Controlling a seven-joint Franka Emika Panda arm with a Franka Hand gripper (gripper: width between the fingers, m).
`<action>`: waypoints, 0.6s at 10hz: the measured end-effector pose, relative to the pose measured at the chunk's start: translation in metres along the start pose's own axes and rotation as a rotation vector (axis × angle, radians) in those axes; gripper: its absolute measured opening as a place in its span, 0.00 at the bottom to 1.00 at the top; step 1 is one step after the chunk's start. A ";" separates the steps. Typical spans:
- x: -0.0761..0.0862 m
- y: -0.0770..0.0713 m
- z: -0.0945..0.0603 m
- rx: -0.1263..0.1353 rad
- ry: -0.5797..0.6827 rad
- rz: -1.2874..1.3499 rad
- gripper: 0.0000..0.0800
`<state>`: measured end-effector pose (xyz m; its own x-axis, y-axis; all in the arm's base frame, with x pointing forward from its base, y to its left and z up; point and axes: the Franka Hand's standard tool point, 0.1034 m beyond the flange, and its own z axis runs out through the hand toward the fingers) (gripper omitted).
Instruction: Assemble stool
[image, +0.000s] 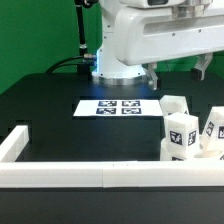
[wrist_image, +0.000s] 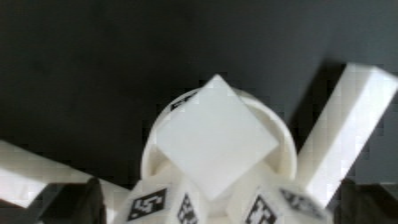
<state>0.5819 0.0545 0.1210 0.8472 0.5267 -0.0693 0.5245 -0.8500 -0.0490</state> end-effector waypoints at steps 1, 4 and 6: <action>-0.001 0.001 0.000 -0.002 -0.001 -0.091 0.81; -0.003 0.006 0.000 -0.012 -0.009 -0.250 0.81; 0.002 0.006 0.006 -0.041 0.025 -0.341 0.81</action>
Offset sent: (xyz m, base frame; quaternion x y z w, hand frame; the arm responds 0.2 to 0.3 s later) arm 0.0000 0.0000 0.0000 0.0000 0.0000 -0.1938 0.9810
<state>0.5863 0.0504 0.1150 0.6240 0.7808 -0.0316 0.7804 -0.6248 -0.0248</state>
